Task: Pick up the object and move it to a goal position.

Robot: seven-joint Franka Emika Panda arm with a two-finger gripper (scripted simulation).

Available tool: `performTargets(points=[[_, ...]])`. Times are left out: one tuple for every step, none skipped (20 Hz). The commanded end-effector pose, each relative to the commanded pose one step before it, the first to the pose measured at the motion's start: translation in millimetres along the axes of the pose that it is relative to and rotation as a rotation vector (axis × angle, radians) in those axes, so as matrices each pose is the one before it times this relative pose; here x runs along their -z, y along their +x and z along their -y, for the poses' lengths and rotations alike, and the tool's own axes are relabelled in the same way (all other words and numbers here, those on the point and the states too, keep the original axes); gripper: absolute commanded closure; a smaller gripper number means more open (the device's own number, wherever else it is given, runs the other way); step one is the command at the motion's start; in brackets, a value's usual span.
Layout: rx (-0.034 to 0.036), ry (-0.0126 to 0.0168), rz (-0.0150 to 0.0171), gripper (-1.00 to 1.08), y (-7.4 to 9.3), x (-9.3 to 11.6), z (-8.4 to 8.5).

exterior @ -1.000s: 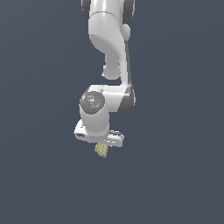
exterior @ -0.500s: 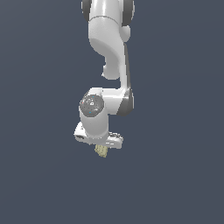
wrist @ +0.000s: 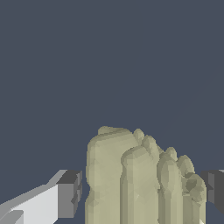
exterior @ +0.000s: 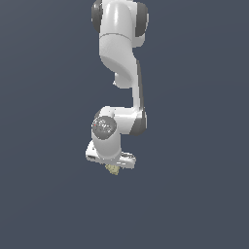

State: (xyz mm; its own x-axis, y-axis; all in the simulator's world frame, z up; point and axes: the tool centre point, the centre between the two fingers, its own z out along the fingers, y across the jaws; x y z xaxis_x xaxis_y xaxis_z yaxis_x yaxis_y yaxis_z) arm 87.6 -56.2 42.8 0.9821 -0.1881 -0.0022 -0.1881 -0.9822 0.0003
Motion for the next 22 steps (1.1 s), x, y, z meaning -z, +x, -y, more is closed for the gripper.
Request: performTargets(points=[[-0.00011,0.00028,-0.00228,-0.92,1.54,-0.03,0.11],[0.0,0.0,0.0,-0.92,0.13,0.3,0.0],[0.0,0.0,0.0,1.08,0.0,0.0,0.0],[0.0,0.0,0.0,1.08,0.0,0.0,0.0],[0.0,0.0,0.0,1.08,0.0,0.0,0.0],[0.0,0.0,0.0,1.08,0.0,0.0,0.0],[0.0,0.0,0.0,1.08,0.0,0.0,0.0],[0.0,0.0,0.0,1.08,0.0,0.0,0.0],[0.0,0.0,0.0,1.08,0.0,0.0,0.0],[0.0,0.0,0.0,1.08,0.0,0.0,0.0],[0.0,0.0,0.0,1.08,0.0,0.0,0.0],[0.0,0.0,0.0,1.08,0.0,0.0,0.0],[0.0,0.0,0.0,1.08,-0.07,0.03,-0.01],[0.0,0.0,0.0,1.08,-0.08,0.18,-0.11],[0.0,0.0,0.0,1.08,-0.25,0.54,-0.33],[0.0,0.0,0.0,1.08,-0.42,0.91,-0.55],[0.0,0.0,0.0,1.08,-0.6,1.27,-0.78],[0.0,0.0,0.0,1.08,-0.77,1.65,-1.01],[0.0,0.0,0.0,1.08,-0.95,2.04,-1.24],[0.0,0.0,0.0,1.08,-1.14,2.43,-1.48],[0.0,0.0,0.0,1.08,-1.32,2.82,-1.72],[0.0,0.0,0.0,1.08,-1.51,3.23,-1.97]])
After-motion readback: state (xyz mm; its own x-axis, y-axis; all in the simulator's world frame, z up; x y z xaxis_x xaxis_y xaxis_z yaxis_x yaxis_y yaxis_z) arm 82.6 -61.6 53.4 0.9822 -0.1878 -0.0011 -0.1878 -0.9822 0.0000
